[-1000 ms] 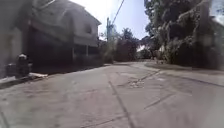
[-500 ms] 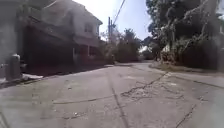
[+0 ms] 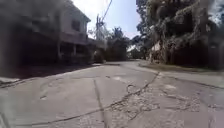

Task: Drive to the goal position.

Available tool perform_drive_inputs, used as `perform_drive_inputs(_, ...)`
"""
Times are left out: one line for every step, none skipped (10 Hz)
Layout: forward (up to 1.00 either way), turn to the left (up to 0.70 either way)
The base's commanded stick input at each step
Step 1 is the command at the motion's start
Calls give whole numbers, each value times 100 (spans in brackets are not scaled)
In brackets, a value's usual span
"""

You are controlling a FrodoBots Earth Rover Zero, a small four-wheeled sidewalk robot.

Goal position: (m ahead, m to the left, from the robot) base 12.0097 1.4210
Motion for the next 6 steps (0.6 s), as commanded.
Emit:
perform_drive_inputs(100, -31)
perform_drive_inputs(100, -8)
perform_drive_inputs(100, 9)
perform_drive_inputs(100, 9)
perform_drive_inputs(100, 9)
perform_drive_inputs(100, 9)
